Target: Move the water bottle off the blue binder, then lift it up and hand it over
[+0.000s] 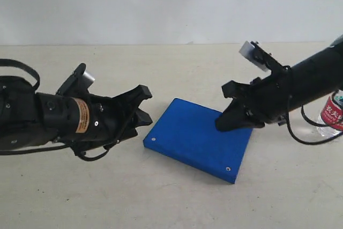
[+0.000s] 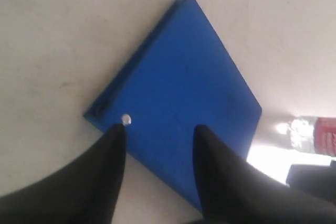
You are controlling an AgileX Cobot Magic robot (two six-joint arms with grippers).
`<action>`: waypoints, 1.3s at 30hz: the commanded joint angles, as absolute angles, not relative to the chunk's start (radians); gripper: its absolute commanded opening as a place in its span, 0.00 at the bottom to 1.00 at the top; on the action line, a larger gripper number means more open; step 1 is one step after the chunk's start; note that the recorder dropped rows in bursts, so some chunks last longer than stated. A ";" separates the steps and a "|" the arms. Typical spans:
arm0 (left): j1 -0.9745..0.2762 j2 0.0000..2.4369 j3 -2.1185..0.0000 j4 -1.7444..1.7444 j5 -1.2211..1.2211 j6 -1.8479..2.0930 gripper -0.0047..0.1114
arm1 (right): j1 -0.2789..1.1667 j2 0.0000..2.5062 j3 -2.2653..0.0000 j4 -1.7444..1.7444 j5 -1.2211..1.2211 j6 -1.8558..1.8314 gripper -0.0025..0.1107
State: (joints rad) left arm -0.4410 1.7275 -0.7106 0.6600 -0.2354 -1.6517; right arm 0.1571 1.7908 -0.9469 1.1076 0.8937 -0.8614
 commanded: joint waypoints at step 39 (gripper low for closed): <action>-0.440 1.708 -0.584 0.346 -0.425 -1.450 0.38 | 0.348 1.994 -1.098 0.779 0.300 -0.812 0.02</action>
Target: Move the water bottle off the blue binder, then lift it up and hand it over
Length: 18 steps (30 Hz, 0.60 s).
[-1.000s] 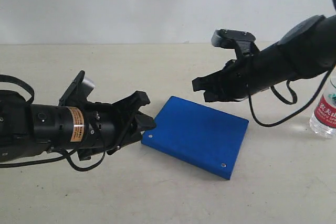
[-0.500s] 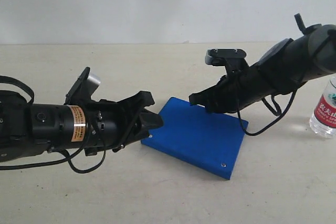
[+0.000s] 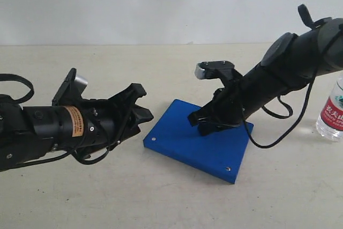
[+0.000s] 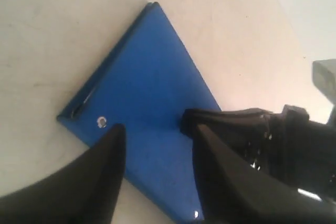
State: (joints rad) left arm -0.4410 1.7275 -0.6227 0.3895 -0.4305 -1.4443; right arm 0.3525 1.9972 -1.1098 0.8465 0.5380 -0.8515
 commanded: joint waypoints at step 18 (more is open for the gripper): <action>-0.440 1.708 -0.490 0.243 -0.555 -1.392 0.38 | 0.348 2.033 -1.109 0.681 0.877 -0.947 0.02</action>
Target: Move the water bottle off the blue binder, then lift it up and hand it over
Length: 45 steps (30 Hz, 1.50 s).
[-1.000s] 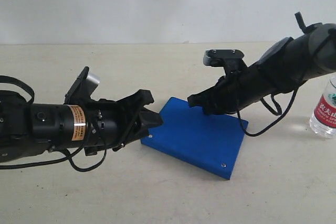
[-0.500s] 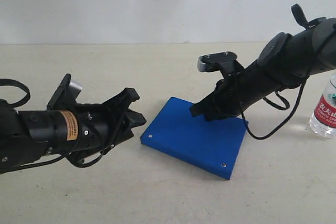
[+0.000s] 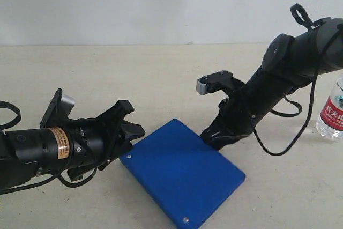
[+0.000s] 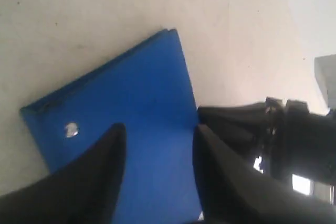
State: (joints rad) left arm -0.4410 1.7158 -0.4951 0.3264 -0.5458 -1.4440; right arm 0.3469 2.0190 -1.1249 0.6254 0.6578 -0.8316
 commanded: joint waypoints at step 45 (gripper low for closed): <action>-0.442 1.847 -0.541 0.863 -1.221 -1.404 0.63 | 0.348 2.031 -1.109 0.771 0.972 -0.936 0.02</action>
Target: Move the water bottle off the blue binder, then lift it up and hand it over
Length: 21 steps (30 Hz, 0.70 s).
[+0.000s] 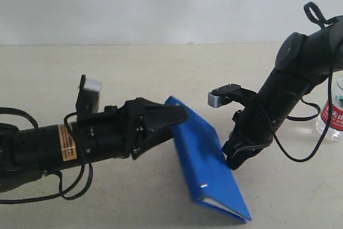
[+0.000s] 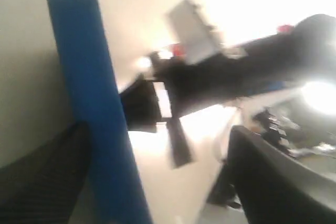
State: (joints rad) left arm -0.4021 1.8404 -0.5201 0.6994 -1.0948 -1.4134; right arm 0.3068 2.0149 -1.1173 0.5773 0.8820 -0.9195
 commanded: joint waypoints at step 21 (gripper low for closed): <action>-0.440 1.735 -0.541 0.953 -1.038 -1.597 0.63 | 0.348 1.964 -1.109 0.779 0.985 -0.998 0.02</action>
State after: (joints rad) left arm -0.4375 1.7902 -0.5437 0.9475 -1.0464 -1.5808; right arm 0.3482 2.0043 -1.1087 0.7696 0.9760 -0.9730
